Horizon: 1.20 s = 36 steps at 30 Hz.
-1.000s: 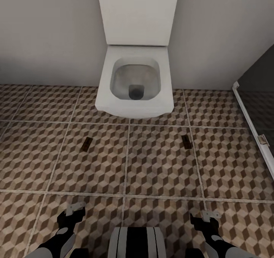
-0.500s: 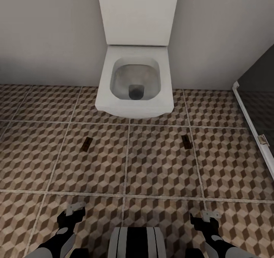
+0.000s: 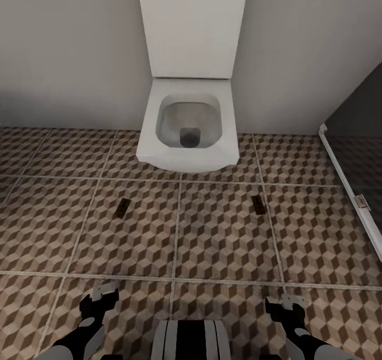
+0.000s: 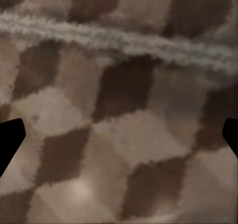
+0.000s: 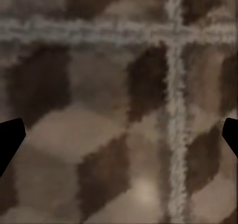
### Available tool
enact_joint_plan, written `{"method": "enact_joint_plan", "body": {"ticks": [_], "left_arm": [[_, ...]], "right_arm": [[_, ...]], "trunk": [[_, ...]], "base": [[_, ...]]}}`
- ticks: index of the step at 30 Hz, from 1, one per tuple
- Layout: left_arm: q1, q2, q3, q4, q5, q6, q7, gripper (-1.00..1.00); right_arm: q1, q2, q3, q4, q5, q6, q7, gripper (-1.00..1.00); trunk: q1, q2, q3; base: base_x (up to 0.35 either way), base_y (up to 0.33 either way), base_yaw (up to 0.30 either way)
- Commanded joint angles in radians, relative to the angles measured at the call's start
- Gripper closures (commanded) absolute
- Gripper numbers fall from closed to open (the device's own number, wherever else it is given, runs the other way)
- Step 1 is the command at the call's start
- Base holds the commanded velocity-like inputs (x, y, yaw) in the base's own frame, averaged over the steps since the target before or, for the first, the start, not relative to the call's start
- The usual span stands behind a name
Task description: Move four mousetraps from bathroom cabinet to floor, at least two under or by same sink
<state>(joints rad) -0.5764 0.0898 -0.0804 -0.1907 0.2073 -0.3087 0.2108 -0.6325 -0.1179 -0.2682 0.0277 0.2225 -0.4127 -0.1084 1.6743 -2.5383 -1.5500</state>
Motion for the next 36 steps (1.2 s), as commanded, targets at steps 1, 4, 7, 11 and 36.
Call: {"method": "enact_joint_plan", "body": {"ticks": [1, 4, 7, 11, 36], "left_arm": [[0.0, 0.0, -0.009, 0.001, 0.009, -0.003, 0.004, -1.0], [0.0, 0.001, -0.009, 0.001, 0.009, -0.003, 0.004, -1.0], [0.0, 0.002, -0.009, 0.001, 0.009, -0.003, 0.004, -1.0], [0.0, 0.003, -0.009, 0.001, 0.01, -0.003, 0.004, -1.0], [0.003, 0.0, -0.009, 0.082, 0.019, -0.074, -0.007, -1.0]], "right_arm": [[-0.001, 0.0, -0.006, 0.003, 0.011, -0.005, -0.005, -1.0], [-0.001, 0.0, -0.006, 0.003, 0.011, -0.005, -0.005, -1.0], [-0.001, 0.001, -0.006, 0.003, 0.011, -0.005, -0.005, -1.0], [-0.001, 0.002, -0.006, 0.003, 0.011, -0.005, -0.005, -1.0], [-0.001, 0.003, -0.006, 0.004, 0.011, 0.062, -0.005, -1.0]], "trunk": [[-0.001, 0.0, 0.003], [-0.002, 0.001, 0.015], [-0.003, 0.001, 0.027], [-0.005, 0.002, 0.042], [-0.016, 0.008, 0.139]], "base": [[0.0, 0.0, 0.0], [0.0, 0.0, 0.0], [0.0, 0.0, 0.0], [0.0, 0.0, 0.0], [0.0, 0.0, 0.0]]}}
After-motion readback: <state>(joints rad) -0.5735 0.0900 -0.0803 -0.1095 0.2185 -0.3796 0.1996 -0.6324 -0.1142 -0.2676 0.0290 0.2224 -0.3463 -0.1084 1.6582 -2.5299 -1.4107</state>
